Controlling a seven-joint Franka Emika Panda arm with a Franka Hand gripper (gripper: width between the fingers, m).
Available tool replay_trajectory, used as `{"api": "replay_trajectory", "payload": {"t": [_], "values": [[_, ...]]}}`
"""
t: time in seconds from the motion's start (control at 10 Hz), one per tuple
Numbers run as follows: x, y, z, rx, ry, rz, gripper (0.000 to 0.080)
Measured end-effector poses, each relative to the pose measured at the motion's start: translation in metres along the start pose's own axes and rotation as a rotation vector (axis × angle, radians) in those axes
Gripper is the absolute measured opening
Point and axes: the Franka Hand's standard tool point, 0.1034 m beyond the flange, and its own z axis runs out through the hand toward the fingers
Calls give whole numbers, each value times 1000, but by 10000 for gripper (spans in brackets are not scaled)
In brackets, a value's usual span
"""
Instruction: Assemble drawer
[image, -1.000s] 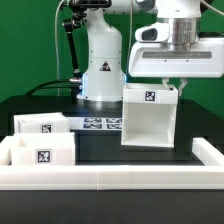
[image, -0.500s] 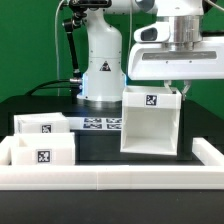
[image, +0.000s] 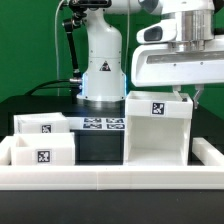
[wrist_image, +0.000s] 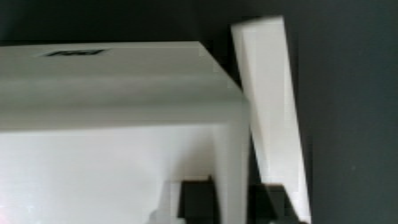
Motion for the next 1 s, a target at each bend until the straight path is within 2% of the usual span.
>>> {"api": "replay_trajectory", "payload": {"t": [0.1, 0.2, 0.6, 1.0], "values": [[12, 3, 0, 2, 12, -2, 38], [16, 5, -1, 2, 18, 3, 38], [17, 4, -2, 3, 20, 13, 38], [16, 0, -2, 19, 17, 219, 38]]}}
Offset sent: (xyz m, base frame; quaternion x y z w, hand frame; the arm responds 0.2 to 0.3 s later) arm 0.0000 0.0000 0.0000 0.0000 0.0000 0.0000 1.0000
